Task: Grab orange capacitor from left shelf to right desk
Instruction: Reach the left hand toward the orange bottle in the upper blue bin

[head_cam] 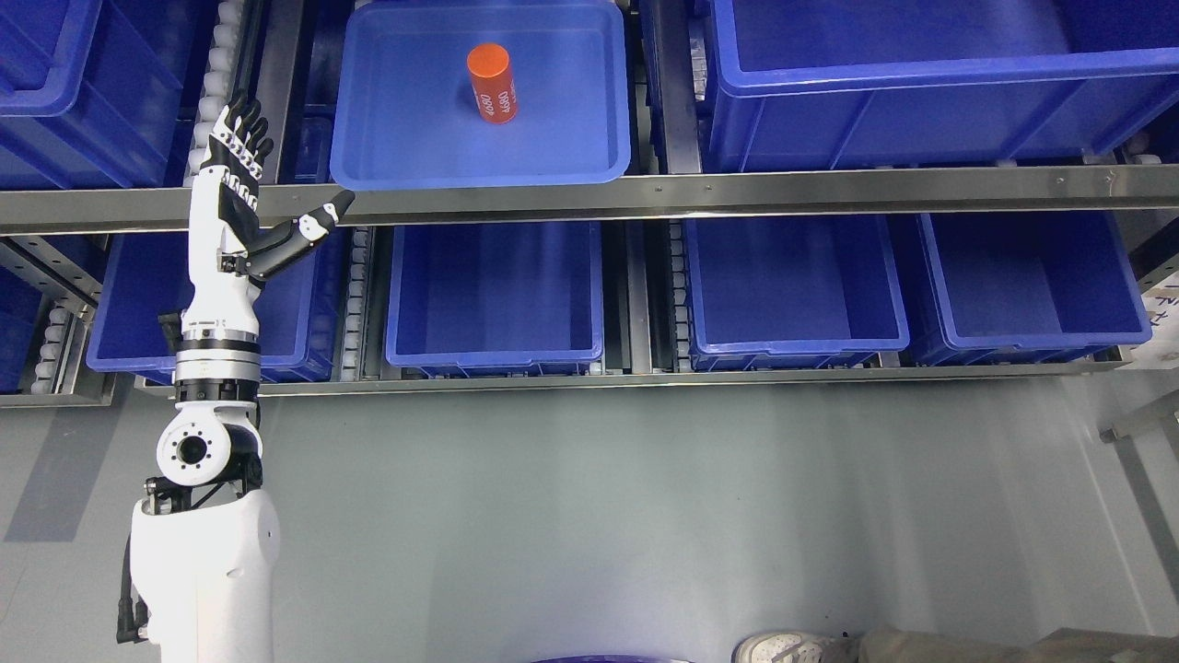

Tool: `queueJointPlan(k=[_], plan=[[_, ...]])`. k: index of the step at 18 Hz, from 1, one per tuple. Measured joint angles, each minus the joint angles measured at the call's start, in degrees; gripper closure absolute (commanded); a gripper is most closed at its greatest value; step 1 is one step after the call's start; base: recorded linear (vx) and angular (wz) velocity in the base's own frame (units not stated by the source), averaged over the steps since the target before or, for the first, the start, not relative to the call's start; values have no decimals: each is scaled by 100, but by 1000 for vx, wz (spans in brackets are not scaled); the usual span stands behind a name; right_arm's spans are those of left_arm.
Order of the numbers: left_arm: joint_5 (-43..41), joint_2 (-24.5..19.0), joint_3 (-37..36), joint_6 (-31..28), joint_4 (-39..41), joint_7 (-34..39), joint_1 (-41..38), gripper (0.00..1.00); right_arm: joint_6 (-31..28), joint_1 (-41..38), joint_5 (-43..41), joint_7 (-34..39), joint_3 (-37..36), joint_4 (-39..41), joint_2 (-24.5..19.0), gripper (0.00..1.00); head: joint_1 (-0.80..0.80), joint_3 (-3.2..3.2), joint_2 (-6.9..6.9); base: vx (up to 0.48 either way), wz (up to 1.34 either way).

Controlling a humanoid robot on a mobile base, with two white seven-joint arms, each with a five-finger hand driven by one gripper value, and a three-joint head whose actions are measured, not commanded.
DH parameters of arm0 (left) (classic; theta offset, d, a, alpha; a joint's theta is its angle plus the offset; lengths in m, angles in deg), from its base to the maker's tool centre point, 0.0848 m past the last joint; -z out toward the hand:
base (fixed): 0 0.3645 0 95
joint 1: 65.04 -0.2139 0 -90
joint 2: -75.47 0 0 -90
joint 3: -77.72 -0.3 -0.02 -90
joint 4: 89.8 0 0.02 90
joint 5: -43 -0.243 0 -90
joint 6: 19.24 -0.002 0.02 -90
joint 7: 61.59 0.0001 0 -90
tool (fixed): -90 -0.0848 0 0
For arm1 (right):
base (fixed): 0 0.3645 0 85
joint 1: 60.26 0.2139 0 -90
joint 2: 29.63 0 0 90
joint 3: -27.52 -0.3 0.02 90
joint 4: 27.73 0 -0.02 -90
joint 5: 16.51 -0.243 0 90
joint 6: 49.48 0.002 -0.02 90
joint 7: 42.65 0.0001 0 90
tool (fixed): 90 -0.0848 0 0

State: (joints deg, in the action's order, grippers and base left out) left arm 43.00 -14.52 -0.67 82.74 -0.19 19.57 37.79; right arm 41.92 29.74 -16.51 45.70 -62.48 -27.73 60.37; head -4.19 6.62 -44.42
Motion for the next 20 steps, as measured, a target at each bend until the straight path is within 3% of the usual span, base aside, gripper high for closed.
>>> queueJointPlan(k=[6,10,14,20], plan=[[0,0,-26,-72,-2,0,28,0,0,0,0,0,0,0,0,0,0,0,0,0,0],[0,0,-106,-477,-76,-43,290,0,-1,0,0,0,0,0,0,0,0,0,0,0,0],[0,0,-191,-722,-469,-563,981,2,-2,0,0,0,0,0,0,0,0,0,0,0,0],[-158,-28,-269,-786,-1664,-1225,2259,2,-2,0,0,1,0,0,0,0,0,0,0,0,0]])
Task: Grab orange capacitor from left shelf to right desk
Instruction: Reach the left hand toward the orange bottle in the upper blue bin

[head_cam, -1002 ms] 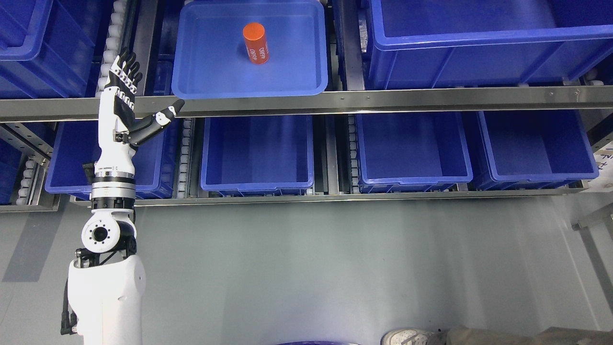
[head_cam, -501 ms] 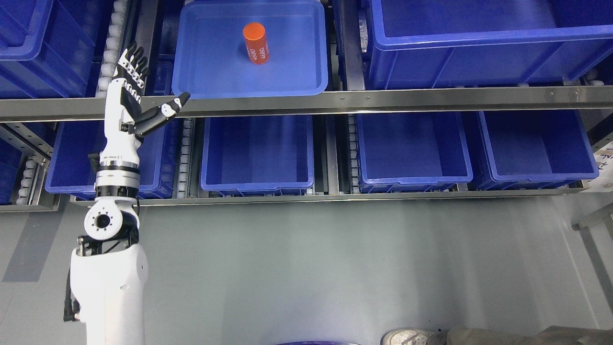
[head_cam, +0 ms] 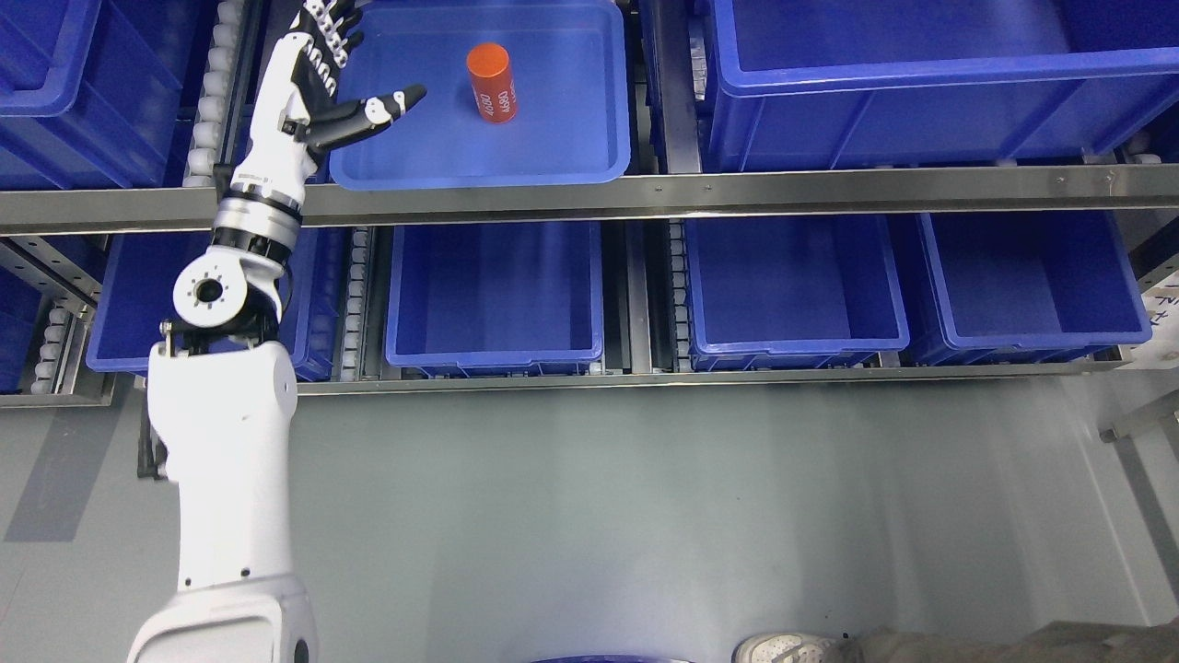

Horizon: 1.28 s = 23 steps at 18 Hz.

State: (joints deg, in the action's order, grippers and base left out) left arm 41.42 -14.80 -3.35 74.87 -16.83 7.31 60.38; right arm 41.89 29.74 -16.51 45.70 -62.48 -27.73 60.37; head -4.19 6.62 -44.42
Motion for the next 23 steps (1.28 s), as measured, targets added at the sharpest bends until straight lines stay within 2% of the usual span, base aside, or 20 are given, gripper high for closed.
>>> queueJointPlan(k=[8,23], plan=[[-198,-199,-91,-497,-1080,-658,599,2,-1,0,0,0,0,0,0,0,0,0,0,0,0],[-269,-326,-624,-559,-2327,-779,1306,2,-1,0,0,0,0,0,0,0,0,0,0,0,0]])
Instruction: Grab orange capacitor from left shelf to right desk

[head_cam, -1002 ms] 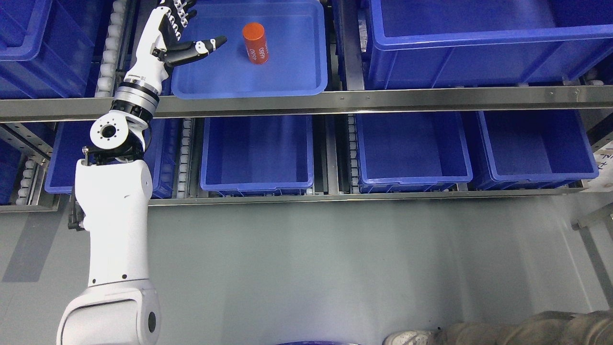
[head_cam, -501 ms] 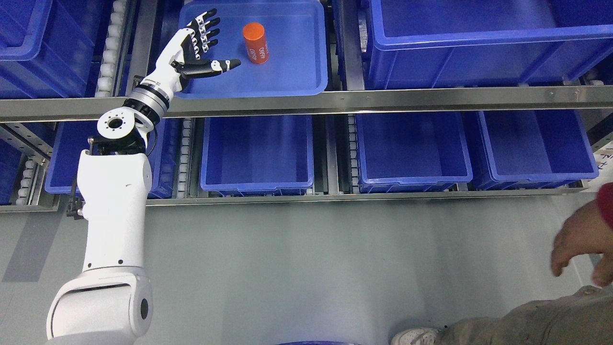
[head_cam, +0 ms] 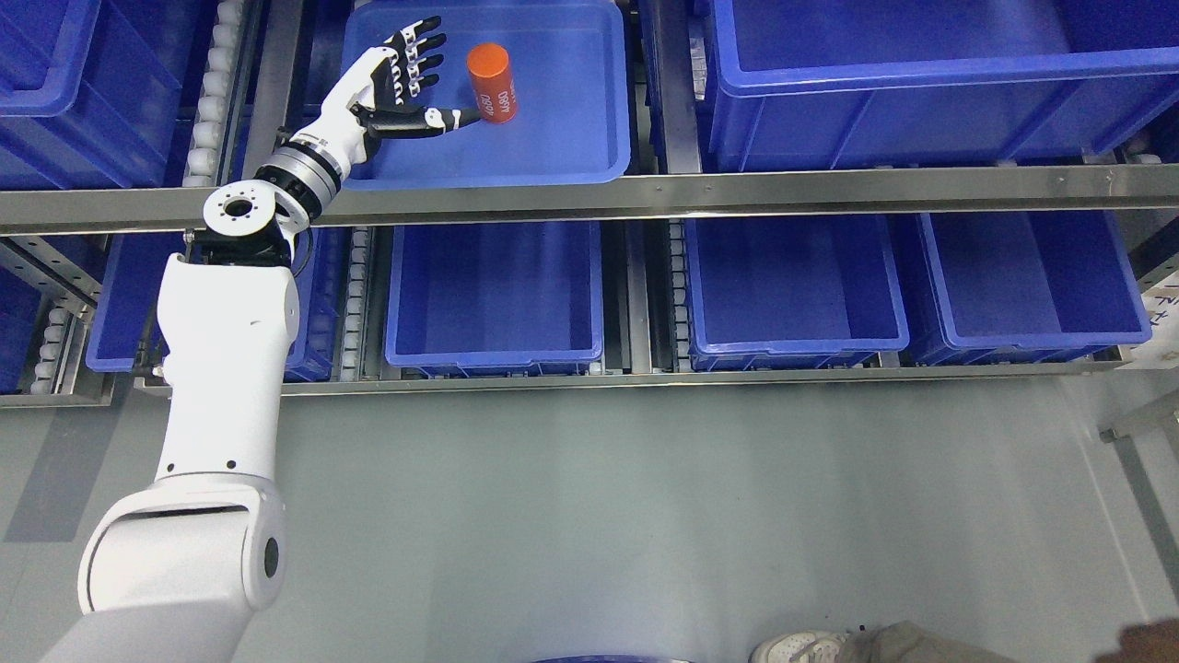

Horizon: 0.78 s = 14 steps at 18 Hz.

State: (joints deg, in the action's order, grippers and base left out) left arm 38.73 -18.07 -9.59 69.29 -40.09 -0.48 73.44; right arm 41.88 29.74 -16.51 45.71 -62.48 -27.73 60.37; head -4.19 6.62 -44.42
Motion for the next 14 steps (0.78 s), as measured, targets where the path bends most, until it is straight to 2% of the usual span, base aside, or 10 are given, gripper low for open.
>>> queueJointPlan(k=[7,14], plan=[[-22,-3,-306,20,-419,0,188,2,-1,0,0,0,0,0,0,0,0,0,0,0,0],[-42,-26,-474,29,-627,0,233,18,-25,0,0,0,0,0,0,0,0,0,0,0,0]])
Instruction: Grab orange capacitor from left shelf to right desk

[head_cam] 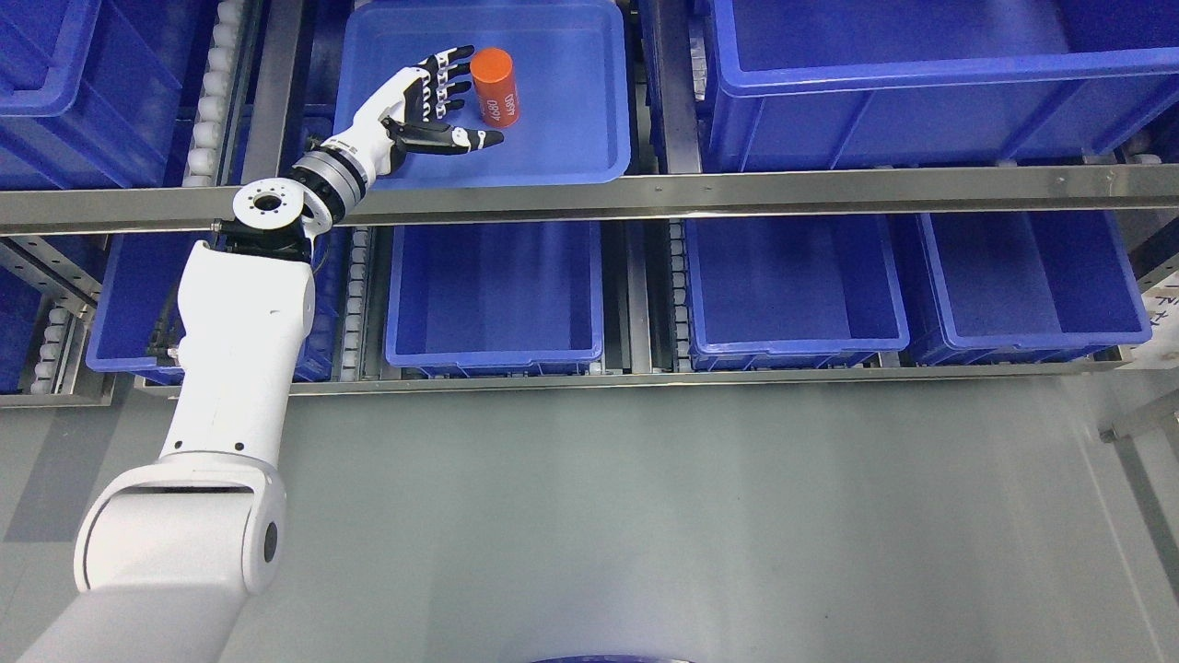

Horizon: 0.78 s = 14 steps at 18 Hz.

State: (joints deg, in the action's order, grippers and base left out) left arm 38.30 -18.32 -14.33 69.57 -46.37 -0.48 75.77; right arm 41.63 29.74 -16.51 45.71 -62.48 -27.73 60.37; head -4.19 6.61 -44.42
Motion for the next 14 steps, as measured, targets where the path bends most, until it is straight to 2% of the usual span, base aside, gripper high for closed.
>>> queueJointPlan(k=[3,5,6,10,14], plan=[[-4,-9,-41,5,-56,4,8,29,-2,0,0,0,0,0,0,0,0,0,0,0,0],[-7,-27,-57,21,-88,10,13,30,13,0,0,0,0,0,0,0,0,0,0,0,0],[-8,-36,-65,29,-100,12,15,29,21,0,0,0,0,0,0,0,0,0,0,0,0],[-66,-73,-99,38,-179,27,68,14,29,0,0,0,0,0,0,0,0,0,0,0,0],[-214,-87,-133,45,-349,37,231,14,30,0,0,0,0,0,0,0,0,0,0,0,0]])
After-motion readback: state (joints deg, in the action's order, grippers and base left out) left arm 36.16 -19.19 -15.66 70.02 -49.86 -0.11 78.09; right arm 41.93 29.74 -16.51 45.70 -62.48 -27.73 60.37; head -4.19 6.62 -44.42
